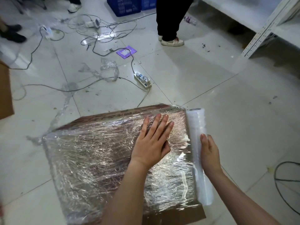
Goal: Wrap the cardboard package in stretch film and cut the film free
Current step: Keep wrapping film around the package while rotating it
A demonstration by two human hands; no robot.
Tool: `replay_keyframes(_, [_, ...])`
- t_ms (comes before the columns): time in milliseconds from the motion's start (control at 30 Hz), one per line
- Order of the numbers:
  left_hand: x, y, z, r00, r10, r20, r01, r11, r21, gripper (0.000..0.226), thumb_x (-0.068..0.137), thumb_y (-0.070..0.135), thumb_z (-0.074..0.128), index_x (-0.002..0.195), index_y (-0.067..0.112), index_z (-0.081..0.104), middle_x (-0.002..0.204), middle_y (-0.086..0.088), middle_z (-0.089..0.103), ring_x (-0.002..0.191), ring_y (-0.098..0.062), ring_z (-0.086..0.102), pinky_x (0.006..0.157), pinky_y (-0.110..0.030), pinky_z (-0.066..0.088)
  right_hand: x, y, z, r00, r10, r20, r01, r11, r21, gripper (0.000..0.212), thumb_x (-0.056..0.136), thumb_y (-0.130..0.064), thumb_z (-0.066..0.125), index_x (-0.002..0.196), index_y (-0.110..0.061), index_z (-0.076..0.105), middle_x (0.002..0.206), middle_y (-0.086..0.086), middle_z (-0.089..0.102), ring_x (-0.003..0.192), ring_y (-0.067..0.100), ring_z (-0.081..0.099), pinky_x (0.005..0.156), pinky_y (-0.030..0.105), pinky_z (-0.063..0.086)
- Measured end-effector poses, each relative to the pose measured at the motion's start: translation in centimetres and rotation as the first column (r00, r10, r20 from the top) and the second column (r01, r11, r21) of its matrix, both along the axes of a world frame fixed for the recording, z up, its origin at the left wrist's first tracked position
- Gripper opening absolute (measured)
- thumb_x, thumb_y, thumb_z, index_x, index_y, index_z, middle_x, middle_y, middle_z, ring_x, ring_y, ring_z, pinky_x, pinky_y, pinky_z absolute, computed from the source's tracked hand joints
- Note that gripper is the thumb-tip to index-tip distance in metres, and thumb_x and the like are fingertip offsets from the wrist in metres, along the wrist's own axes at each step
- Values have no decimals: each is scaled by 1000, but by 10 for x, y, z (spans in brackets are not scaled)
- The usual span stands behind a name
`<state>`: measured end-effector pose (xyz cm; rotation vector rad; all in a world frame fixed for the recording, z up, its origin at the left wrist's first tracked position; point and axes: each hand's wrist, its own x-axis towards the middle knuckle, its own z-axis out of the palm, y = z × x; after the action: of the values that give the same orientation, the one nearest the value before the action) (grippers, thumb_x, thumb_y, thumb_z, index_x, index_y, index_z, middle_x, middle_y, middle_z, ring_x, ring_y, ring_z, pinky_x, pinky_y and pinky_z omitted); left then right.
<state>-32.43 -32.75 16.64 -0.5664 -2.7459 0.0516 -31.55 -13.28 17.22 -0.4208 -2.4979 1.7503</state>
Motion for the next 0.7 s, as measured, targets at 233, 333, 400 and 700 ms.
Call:
replay_keyframes(233, [0,0,0,1000,-1,-12,1,1000,4,62,90,38,38,148,15,30,155,-9,27,144,-27,19,119,-49,3,0,0,-2,1000,-18,13,18,1000,-5,34,99,-24,40,67,-17,32,64,-3,29,51,1,31,52,16,29])
replay_keyframes(333, [3,2,-1,1000,-6,-2,6,1000,-4,62,91,39,36,148,15,30,156,-9,25,144,-27,18,118,-49,4,3,0,-2,999,-31,10,31,999,-25,34,99,-24,40,66,-18,31,63,-4,28,50,0,31,50,16,28])
replay_keyframes(400, [2,1,-1,1000,-3,5,3,1000,0,62,92,38,36,148,15,30,156,-9,25,145,-27,17,118,-50,5,2,-1,-1,1000,-21,22,21,999,-33,34,97,-30,40,67,-18,31,64,-4,28,50,0,30,52,17,28])
replay_keyframes(700, [-11,-5,0,1000,9,5,-9,1000,10,61,91,37,38,148,16,33,156,-10,26,144,-28,18,118,-50,6,-15,16,11,922,191,338,-99,958,-270,43,90,-48,45,123,-22,55,116,-15,55,108,7,52,98,24,34])
